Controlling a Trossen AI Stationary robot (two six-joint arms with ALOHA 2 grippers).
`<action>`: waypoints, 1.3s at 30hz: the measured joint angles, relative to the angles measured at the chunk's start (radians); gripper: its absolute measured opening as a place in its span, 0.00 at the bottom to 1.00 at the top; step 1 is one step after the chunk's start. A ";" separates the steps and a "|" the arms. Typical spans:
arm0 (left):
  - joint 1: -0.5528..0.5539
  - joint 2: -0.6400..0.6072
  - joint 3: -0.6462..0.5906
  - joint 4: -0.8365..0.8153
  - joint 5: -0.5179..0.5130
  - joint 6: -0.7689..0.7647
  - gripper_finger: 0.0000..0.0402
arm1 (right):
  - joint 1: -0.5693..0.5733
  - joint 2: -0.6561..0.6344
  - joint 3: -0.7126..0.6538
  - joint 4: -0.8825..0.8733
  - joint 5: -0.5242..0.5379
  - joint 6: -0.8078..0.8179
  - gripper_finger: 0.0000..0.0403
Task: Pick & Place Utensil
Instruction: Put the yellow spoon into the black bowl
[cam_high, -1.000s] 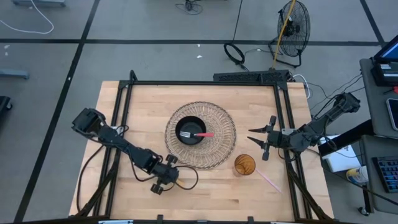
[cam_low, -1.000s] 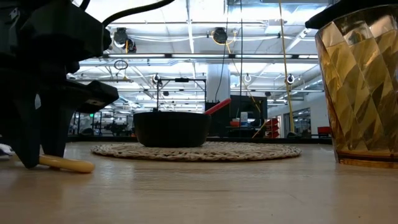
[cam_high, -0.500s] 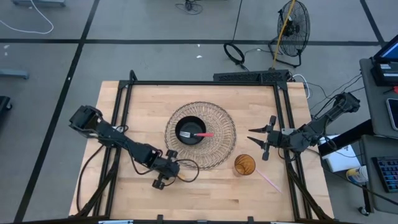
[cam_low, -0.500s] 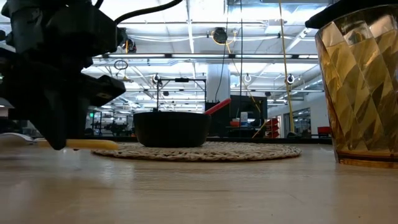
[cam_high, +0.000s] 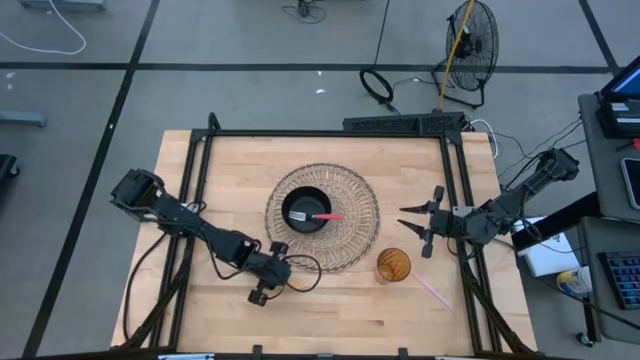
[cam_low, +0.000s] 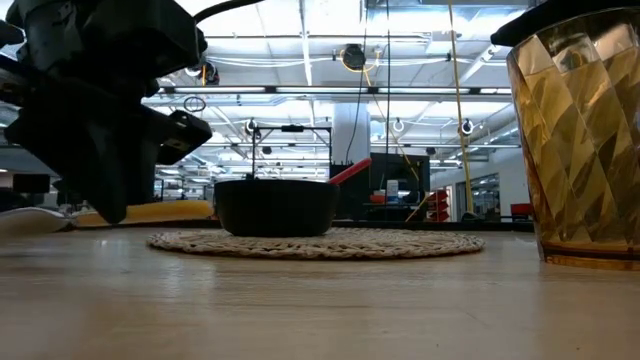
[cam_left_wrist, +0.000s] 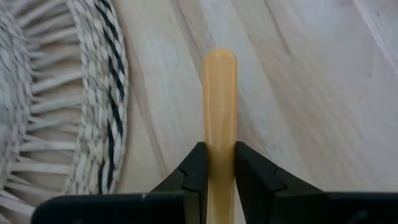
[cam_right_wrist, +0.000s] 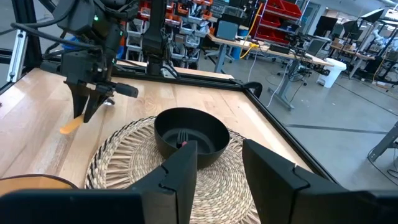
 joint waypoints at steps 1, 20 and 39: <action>0.000 0.000 0.000 0.008 -0.008 0.004 0.15 | 0.000 0.000 0.000 0.000 0.000 0.000 0.32; 0.024 -0.128 0.002 0.123 -0.094 0.059 0.15 | 0.000 0.000 0.000 0.000 0.000 0.000 0.32; 0.169 -0.359 0.002 0.256 -0.501 0.236 0.14 | 0.000 0.000 0.000 0.000 0.000 0.000 0.32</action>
